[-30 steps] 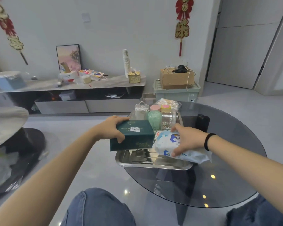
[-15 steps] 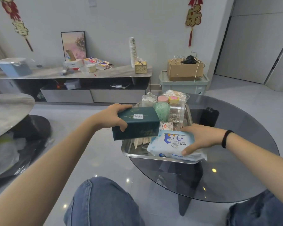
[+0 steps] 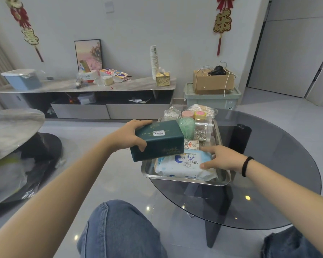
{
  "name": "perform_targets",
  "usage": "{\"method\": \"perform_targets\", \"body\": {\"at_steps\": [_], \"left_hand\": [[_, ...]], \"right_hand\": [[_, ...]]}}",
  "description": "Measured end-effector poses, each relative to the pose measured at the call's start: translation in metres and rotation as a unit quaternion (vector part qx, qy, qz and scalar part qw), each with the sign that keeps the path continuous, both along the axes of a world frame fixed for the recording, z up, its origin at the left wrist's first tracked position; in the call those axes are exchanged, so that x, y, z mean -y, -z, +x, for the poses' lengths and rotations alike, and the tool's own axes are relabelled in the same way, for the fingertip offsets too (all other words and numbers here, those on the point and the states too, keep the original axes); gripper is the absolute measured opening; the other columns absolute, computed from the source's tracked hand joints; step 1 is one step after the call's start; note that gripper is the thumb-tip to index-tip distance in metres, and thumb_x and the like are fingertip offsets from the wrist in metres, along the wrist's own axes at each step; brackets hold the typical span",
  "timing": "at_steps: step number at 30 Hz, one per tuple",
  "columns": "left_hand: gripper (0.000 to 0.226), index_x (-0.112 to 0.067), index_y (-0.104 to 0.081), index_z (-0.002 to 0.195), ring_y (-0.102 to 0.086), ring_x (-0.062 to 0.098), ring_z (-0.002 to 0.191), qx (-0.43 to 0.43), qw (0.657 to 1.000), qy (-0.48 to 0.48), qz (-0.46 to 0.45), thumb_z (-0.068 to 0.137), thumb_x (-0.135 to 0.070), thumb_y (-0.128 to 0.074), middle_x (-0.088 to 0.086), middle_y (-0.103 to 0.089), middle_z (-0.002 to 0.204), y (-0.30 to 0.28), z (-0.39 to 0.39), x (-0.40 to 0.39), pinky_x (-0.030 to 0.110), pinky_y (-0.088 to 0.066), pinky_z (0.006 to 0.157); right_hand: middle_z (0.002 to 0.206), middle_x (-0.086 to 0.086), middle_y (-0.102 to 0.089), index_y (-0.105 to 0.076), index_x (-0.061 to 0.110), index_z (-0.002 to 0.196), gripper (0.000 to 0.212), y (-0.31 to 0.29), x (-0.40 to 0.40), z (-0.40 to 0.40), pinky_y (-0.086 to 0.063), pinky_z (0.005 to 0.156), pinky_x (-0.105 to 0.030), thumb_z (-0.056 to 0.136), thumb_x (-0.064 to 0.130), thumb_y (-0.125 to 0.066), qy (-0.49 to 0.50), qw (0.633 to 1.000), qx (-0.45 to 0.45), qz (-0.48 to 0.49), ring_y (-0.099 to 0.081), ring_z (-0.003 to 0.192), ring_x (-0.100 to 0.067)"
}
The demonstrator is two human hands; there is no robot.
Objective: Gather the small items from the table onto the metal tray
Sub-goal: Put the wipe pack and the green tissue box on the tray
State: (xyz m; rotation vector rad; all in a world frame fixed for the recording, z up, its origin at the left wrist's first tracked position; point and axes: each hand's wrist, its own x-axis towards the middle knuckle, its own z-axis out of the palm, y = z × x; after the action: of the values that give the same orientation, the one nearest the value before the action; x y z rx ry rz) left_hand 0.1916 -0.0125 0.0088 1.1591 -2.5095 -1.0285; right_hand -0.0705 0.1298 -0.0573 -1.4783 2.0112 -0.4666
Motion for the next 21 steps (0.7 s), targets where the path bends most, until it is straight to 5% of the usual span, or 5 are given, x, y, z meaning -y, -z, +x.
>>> {"method": "perform_targets", "body": {"at_steps": [4, 9, 14, 17, 21], "left_hand": [[0.095, -0.028, -0.034, 0.141, -0.041, 0.019, 0.114, 0.013, 1.000, 0.013, -0.003, 0.051, -0.024, -0.062, 0.001, -0.037, 0.127, 0.003, -0.002, -0.004, 0.027, -0.045, 0.084], [0.096, -0.027, -0.035, 0.142, -0.042, 0.019, 0.115, 0.016, 0.999, 0.035, -0.011, 0.051, -0.023, -0.063, 0.001, -0.038, 0.129, 0.006, -0.007, -0.006, 0.023, -0.044, 0.082], [0.096, -0.034, -0.032, 0.143, -0.038, 0.018, 0.119, 0.025, 0.998, 0.057, -0.012, 0.054, -0.025, -0.064, -0.003, -0.034, 0.134, 0.009, -0.019, -0.008, 0.026, -0.041, 0.089], [0.095, -0.035, -0.029, 0.145, -0.032, 0.015, 0.124, 0.052, 0.993, 0.108, -0.020, 0.055, -0.026, -0.062, -0.007, -0.029, 0.141, 0.012, -0.031, -0.011, 0.027, -0.035, 0.099], [0.095, -0.036, -0.026, 0.146, -0.013, 0.017, 0.140, 0.095, 0.984, 0.141, -0.057, 0.057, -0.026, -0.056, -0.007, -0.020, 0.152, 0.009, -0.046, -0.011, 0.037, -0.017, 0.113]], "right_hand": [[0.145, -0.008, -0.040, -0.034, 0.009, 0.141, 0.062, 0.001, 0.004, 0.007, -0.048, 0.076, -0.016, 0.086, 0.013, -0.062, 0.020, 0.984, 0.176, -0.017, -0.058, 0.106, -0.020], [0.145, -0.011, -0.037, -0.039, 0.007, 0.138, 0.049, 0.006, 0.005, 0.012, -0.052, 0.064, -0.014, 0.090, -0.001, -0.048, 0.033, 0.965, 0.260, -0.014, -0.053, 0.107, -0.017], [0.121, -0.003, -0.060, -0.055, 0.023, 0.125, 0.034, -0.006, 0.000, 0.002, -0.053, 0.080, -0.031, 0.095, 0.034, -0.044, 0.119, 0.944, 0.284, -0.115, -0.059, 0.100, -0.019], [0.119, -0.003, -0.060, -0.048, 0.031, 0.131, 0.047, -0.013, 0.000, 0.005, -0.051, 0.075, -0.028, 0.090, 0.052, -0.041, 0.101, 0.933, 0.323, -0.119, -0.060, 0.099, -0.019], [0.111, 0.015, -0.054, -0.023, 0.040, 0.141, 0.062, -0.007, 0.003, 0.014, -0.046, 0.065, -0.017, 0.086, 0.058, -0.043, 0.082, 0.964, 0.228, -0.109, -0.055, 0.095, -0.004]]}}
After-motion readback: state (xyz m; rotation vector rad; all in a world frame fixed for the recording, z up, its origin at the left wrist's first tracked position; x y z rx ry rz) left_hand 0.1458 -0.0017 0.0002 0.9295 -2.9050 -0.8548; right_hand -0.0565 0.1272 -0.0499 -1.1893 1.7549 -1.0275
